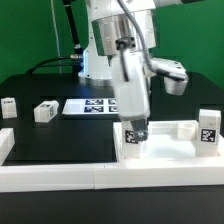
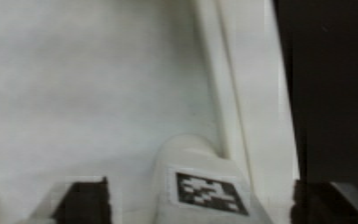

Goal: Assemble square table

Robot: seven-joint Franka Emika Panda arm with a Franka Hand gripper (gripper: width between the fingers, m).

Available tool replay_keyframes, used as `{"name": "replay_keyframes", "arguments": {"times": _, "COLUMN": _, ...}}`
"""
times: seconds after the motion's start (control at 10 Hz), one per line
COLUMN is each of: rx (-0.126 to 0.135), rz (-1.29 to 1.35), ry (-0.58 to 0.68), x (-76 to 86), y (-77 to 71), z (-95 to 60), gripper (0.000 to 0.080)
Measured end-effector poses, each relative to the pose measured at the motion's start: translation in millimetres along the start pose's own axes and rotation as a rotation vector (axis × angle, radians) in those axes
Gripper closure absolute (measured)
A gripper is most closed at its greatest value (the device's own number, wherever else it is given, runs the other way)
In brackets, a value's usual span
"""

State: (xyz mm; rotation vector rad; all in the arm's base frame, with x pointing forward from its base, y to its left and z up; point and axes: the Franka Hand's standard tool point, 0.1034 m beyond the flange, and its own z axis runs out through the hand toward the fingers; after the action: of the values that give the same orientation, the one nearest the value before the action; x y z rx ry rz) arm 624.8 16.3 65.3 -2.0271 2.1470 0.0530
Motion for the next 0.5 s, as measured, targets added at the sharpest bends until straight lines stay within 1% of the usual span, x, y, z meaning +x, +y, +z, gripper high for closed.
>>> {"name": "replay_keyframes", "arguments": {"times": 0.1, "rx": 0.000, "rz": -0.158, "ry": 0.000, "x": 1.1, "y": -0.3, "z": -0.6, "gripper": 0.0180}}
{"name": "replay_keyframes", "arguments": {"times": 0.2, "rx": -0.024, "rz": -0.375, "ry": -0.006, "x": -0.6, "y": 3.1, "z": -1.0, "gripper": 0.0159}}
{"name": "replay_keyframes", "arguments": {"times": 0.3, "rx": -0.029, "rz": -0.494, "ry": -0.009, "x": -1.0, "y": 3.7, "z": -2.5, "gripper": 0.0159}}
{"name": "replay_keyframes", "arguments": {"times": 0.5, "rx": -0.028, "rz": -0.627, "ry": -0.009, "x": 0.1, "y": 3.9, "z": -1.8, "gripper": 0.0151}}
